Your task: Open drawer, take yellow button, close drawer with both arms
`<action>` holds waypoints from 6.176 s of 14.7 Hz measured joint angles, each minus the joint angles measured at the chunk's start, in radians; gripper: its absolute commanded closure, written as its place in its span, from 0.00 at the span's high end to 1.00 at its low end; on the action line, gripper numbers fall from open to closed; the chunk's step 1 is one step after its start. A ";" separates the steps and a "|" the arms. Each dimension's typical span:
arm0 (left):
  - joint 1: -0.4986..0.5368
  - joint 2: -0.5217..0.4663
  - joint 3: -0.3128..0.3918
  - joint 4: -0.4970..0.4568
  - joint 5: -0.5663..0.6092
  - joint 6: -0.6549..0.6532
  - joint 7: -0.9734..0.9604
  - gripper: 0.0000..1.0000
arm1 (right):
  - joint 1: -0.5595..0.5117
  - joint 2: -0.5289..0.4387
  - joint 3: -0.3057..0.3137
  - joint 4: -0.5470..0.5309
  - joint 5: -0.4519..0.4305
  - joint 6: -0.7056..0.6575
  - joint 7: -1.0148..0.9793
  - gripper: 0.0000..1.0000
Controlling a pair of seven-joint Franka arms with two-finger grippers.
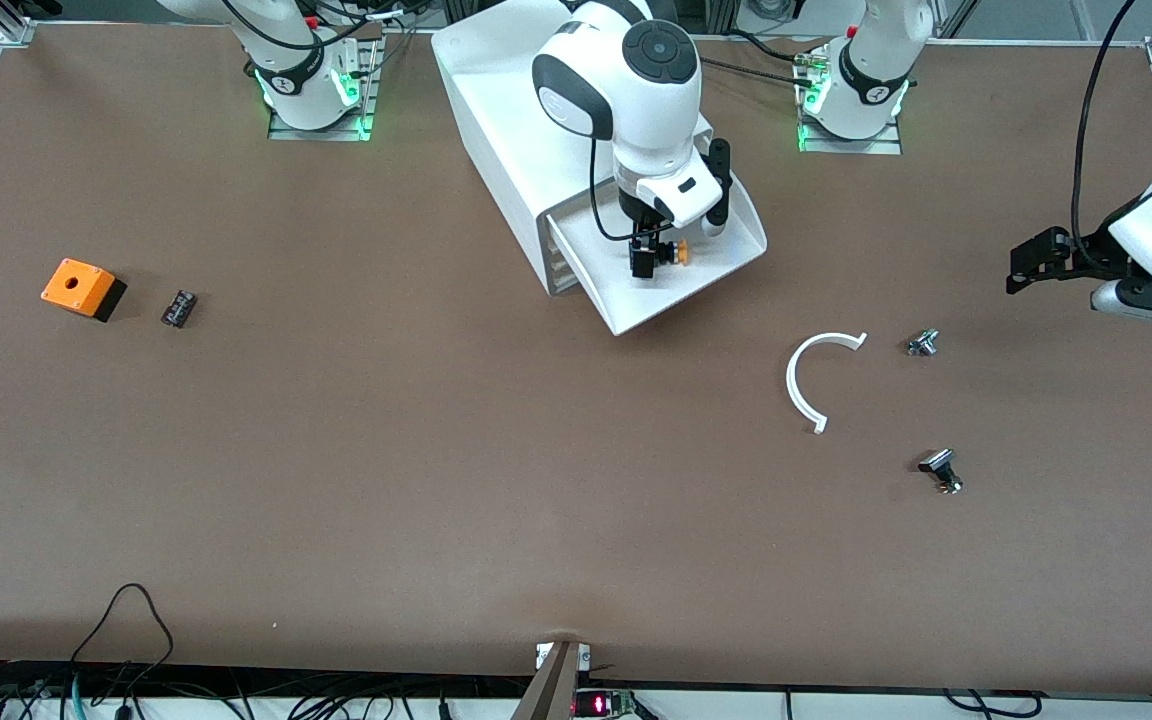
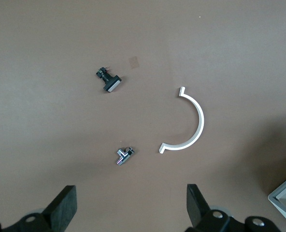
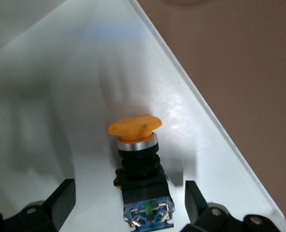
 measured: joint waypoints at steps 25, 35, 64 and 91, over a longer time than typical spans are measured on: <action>-0.210 0.165 -0.097 -0.042 0.001 0.259 -0.550 1.00 | -0.155 -0.235 -0.214 -0.151 -0.132 -0.051 0.206 0.32; -0.377 0.259 -0.124 -0.193 0.002 0.515 -1.031 1.00 | -0.505 -0.330 -0.221 -0.661 -0.109 0.208 0.554 0.33; -0.374 0.189 -0.485 -0.392 0.038 0.630 -1.486 1.00 | -0.633 -0.369 -0.205 -0.702 0.016 0.265 0.691 1.00; -0.174 0.014 0.044 0.051 0.059 -0.002 -0.147 1.00 | -0.895 -0.455 -0.035 -0.170 0.009 -0.423 0.742 1.00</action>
